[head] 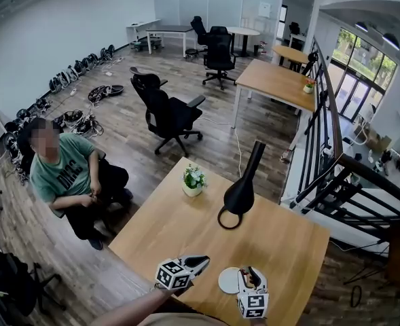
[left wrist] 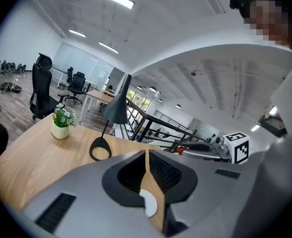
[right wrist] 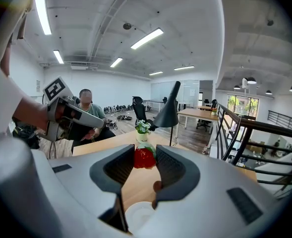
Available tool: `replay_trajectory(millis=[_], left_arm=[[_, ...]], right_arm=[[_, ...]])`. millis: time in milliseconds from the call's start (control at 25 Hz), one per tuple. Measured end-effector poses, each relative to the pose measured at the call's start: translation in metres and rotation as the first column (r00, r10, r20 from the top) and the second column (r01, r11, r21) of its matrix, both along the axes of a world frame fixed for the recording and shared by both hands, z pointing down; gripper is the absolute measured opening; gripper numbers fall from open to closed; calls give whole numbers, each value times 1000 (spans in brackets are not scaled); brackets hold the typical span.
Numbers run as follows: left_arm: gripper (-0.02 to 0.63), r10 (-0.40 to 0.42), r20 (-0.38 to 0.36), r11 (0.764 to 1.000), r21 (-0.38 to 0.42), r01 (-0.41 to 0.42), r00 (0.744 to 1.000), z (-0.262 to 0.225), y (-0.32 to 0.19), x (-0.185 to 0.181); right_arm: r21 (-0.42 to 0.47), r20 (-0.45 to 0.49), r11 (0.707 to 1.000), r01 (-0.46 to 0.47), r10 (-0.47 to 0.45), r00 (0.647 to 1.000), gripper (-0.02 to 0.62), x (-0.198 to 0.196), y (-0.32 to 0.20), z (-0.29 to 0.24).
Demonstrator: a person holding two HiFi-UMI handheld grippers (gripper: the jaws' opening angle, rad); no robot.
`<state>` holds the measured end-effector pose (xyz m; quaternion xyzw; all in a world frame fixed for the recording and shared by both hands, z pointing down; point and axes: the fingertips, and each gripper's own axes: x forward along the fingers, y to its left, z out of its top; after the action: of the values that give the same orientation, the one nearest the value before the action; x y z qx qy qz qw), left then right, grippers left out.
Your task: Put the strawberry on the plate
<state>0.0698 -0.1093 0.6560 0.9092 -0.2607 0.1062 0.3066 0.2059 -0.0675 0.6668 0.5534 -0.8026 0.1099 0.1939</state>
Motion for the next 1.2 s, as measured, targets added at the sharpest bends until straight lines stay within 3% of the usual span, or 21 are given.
replay_trajectory(millis=[320, 1200], left_arm=[[6, 28, 54, 999, -24, -27, 998, 28, 1, 11], [6, 61, 101, 994, -99, -51, 993, 64, 19, 34]], right_arm=[[-45, -29, 999, 6, -7, 1000, 140, 10, 1, 38], [-142, -51, 990, 18, -25, 998, 140, 31, 11, 98]])
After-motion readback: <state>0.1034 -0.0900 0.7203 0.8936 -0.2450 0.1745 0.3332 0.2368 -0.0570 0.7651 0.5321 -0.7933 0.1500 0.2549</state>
